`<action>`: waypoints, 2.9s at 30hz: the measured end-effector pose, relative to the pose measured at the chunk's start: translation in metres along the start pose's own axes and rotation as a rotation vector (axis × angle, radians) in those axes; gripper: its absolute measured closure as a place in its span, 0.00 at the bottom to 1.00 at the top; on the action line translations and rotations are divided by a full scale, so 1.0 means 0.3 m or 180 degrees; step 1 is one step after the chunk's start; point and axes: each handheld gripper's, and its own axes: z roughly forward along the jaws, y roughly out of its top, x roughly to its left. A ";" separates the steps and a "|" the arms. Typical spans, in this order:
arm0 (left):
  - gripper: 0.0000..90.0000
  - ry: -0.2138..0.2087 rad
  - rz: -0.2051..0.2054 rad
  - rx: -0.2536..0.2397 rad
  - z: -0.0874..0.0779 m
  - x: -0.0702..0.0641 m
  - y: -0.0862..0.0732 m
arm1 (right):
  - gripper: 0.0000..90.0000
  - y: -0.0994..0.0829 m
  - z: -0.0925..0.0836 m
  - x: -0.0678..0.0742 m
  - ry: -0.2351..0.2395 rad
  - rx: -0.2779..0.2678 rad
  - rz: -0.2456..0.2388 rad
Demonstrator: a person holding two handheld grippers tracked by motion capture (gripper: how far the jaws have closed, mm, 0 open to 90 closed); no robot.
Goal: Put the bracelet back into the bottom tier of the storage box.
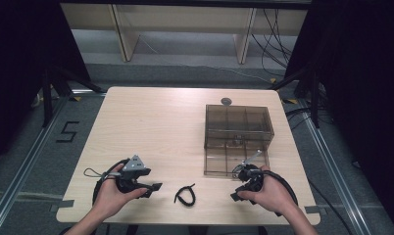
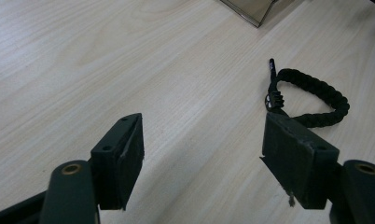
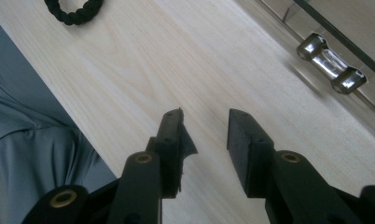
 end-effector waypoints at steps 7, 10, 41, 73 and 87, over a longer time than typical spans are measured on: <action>0.33 -0.0063 0.0032 -0.0011 -0.002 -0.011 -0.001 | 0.75 0.043 0.002 0.042 -0.0032 0.0044 -0.0116; 0.33 -0.0036 -0.0039 -0.0022 0.002 -0.016 -0.002 | 0.76 0.064 0.004 0.057 -0.0041 0.0028 -0.0130; 0.33 -0.0061 0.0093 0.0014 -0.002 -0.023 0.003 | 0.86 0.282 0.118 0.181 -0.0041 0.0236 -0.0643; 0.33 -0.0058 0.0105 -0.0010 -0.008 -0.024 0.006 | 0.82 0.340 0.178 0.234 0.0098 0.0319 -0.0411; 0.33 -0.0056 0.0115 0.0001 -0.009 -0.022 0.005 | 0.82 0.346 0.200 0.245 0.0076 0.0356 -0.0352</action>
